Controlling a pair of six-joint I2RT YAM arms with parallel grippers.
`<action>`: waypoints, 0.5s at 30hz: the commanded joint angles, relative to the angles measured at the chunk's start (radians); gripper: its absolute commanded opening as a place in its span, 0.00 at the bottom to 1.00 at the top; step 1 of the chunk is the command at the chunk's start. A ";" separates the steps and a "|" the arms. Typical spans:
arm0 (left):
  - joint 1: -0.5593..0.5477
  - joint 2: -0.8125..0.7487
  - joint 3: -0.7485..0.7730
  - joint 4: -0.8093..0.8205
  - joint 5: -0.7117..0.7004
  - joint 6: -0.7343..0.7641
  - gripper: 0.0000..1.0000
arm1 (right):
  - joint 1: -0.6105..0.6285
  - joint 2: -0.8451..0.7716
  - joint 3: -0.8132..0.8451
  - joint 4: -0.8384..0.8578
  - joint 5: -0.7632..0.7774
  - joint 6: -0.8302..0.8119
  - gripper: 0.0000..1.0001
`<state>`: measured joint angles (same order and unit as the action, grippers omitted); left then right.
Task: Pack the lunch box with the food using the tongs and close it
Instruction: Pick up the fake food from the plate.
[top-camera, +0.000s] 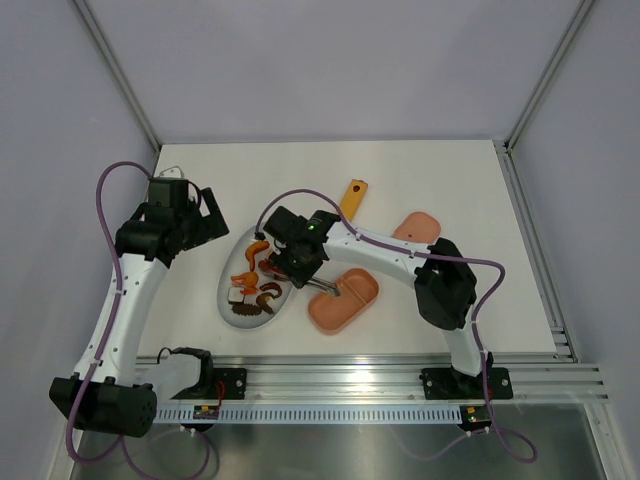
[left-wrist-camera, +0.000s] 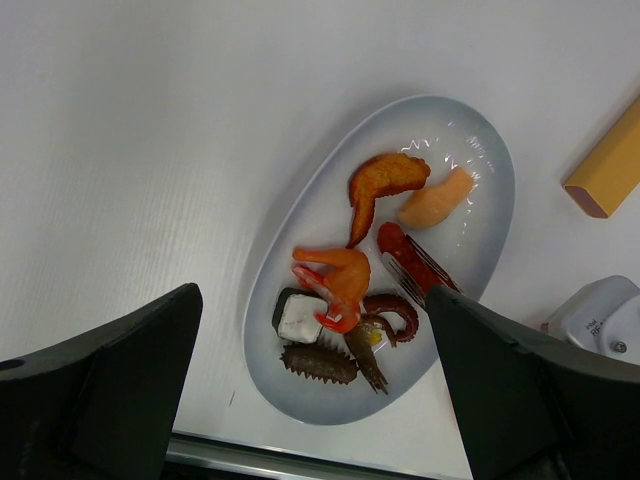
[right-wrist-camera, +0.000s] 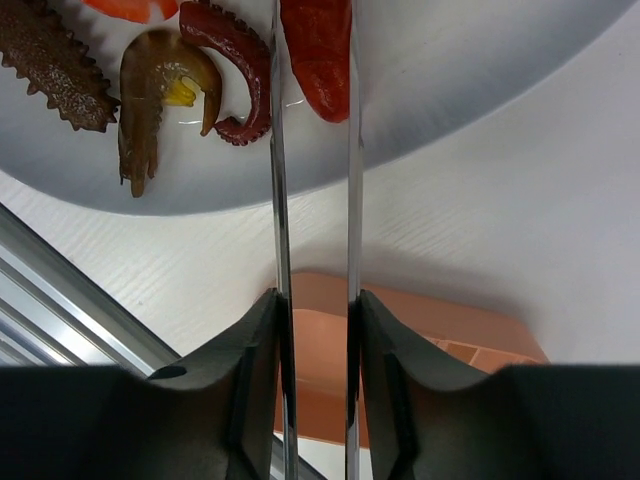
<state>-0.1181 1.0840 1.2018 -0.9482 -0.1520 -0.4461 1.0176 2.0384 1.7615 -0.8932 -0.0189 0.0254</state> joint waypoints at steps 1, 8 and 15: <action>0.006 -0.016 0.002 0.037 0.017 -0.002 0.99 | 0.013 -0.036 0.052 -0.026 0.014 -0.019 0.35; 0.006 -0.015 -0.002 0.043 0.019 -0.003 0.99 | 0.013 -0.118 0.041 -0.024 0.013 -0.019 0.21; 0.005 -0.015 -0.010 0.049 0.020 -0.005 0.99 | 0.013 -0.202 -0.013 0.034 0.014 -0.005 0.19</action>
<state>-0.1181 1.0840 1.2007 -0.9466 -0.1520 -0.4465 1.0195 1.9285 1.7588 -0.9077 -0.0162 0.0231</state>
